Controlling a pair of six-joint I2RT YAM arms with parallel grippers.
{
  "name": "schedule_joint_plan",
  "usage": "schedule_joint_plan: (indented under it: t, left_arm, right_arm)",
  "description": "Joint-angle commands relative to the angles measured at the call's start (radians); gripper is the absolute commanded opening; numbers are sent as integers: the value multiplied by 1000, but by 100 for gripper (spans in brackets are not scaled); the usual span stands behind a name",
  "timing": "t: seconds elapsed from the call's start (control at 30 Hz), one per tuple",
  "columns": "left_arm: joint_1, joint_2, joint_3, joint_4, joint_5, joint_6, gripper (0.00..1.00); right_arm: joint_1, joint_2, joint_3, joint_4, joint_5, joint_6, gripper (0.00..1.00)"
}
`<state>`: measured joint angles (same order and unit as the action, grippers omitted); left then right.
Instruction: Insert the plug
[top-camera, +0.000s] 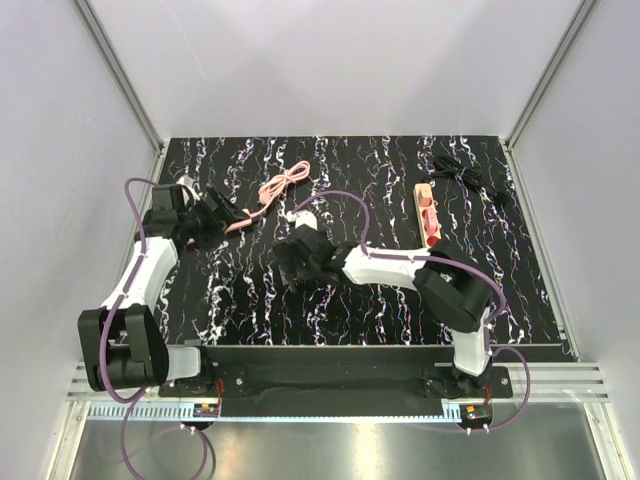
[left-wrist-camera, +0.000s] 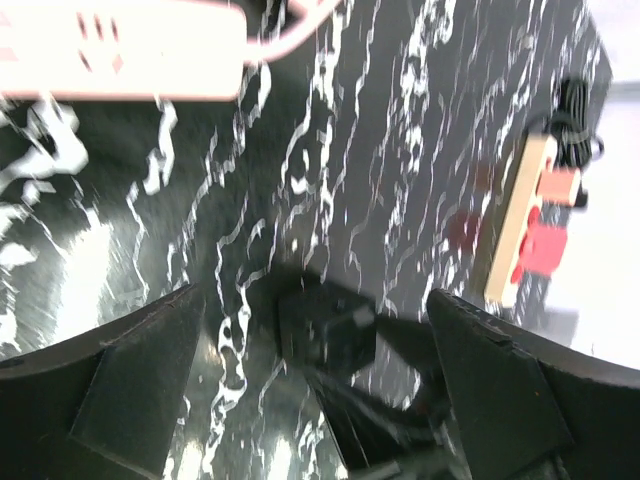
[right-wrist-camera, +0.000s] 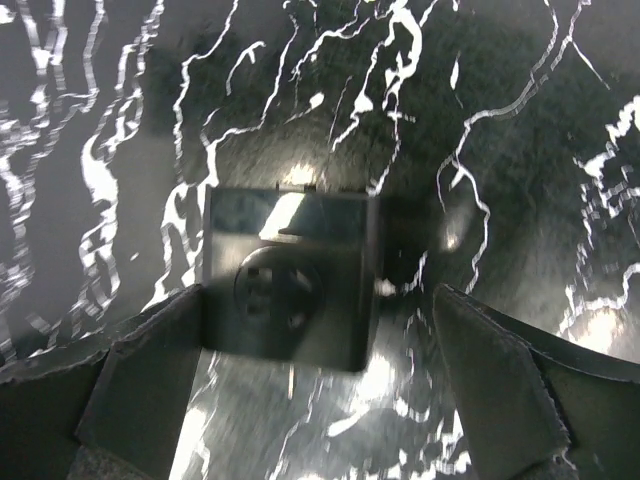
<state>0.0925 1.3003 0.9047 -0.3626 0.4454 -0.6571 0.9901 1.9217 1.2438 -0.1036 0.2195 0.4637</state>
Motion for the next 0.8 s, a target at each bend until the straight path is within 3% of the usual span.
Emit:
schedule_joint_plan:
  t: [0.0,0.17,0.23,0.3,0.33,0.43,0.5,0.6,0.67,0.7,0.77]
  left_arm:
    - [30,10,-23,97,145,30,99]
    - [49,4,-41,119,174,82,99]
    - [49,-10,-43,117,168,102,99]
    - [50,-16,-44,111,159,122,98]
    - [49,-22,-46,108,159,129,98]
    - [47,-39,-47,93,190,191,93]
    - [43,-53,-47,80,249,232,90]
    - [-14,-119,-40,80,328,275,87]
    - [-111,-150,-29,79,386,300,86]
    - [-143,-173,-17,74,406,318,86]
    - [-224,-197,-10,73,490,327,85]
  right_arm:
    - [28,40,68,64,83,-48,100]
    - [51,112,103,62,95,-40,98]
    - [55,135,112,55,90,-40,74]
    - [55,135,100,58,89,-62,42]
    - [55,119,94,56,90,-75,19]
    - [56,16,43,50,43,-157,1]
    - [51,-67,-27,53,-46,-247,0]
    - [4,-245,-127,42,-385,-304,0]
    - [-48,-360,-173,19,-539,-310,0]
    - [-106,-392,-214,9,-700,-309,0]
    - [-157,-486,-253,-13,-829,-307,0]
